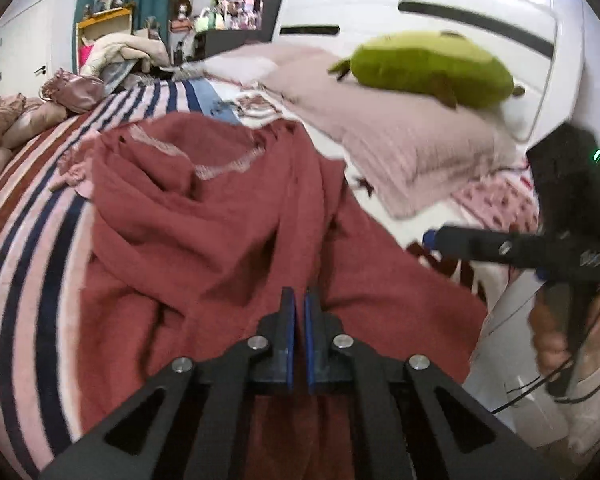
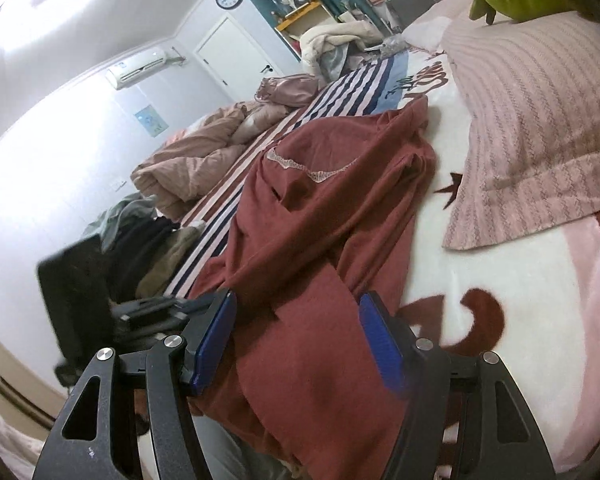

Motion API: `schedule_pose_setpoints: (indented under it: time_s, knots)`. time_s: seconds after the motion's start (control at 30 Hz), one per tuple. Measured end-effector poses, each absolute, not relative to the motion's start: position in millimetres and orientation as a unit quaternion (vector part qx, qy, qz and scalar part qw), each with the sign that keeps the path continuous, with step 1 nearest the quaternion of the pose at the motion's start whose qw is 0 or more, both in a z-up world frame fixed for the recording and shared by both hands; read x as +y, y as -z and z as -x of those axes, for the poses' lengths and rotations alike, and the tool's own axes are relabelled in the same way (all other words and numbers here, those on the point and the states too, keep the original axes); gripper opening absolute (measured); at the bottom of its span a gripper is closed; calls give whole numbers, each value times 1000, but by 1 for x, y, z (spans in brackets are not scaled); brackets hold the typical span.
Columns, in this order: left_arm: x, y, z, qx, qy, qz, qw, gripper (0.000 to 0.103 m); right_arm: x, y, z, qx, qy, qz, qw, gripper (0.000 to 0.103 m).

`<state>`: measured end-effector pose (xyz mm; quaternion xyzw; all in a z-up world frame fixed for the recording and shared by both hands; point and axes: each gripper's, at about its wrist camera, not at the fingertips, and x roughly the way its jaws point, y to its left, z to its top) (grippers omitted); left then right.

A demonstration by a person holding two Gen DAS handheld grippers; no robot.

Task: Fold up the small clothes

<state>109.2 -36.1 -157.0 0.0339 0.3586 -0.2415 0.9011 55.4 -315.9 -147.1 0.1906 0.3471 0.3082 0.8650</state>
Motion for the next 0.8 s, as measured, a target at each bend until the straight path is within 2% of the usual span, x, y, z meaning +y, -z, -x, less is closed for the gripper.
schedule_pose_setpoints:
  time_s: [0.17,0.37,0.4,0.47,0.53,0.7,0.8]
  knots:
    - [-4,139,-119,340,218,-3,915,2,-312,144,-66,349,-309,-187,865,61]
    - [34,153,-145,386,277,81,876,3,-297,148,-89,380,-311,-189,851,61]
    - [36,157,-145,392,291,80,869,6,-294,149,-93,385,-312,-192,847,61]
    - [38,160,-137,391,328,84,856,38,-288,152,-101,397,-315,-201,838,61]
    - [41,162,-128,383,345,85,853,45,-282,156,-109,407,-318,-211,830,61]
    - [76,170,-131,382,293,119,868,44,-261,159,-125,429,-331,-229,809,61]
    - [72,177,-131,390,304,100,863,31,-247,160,-135,439,-320,-229,808,61]
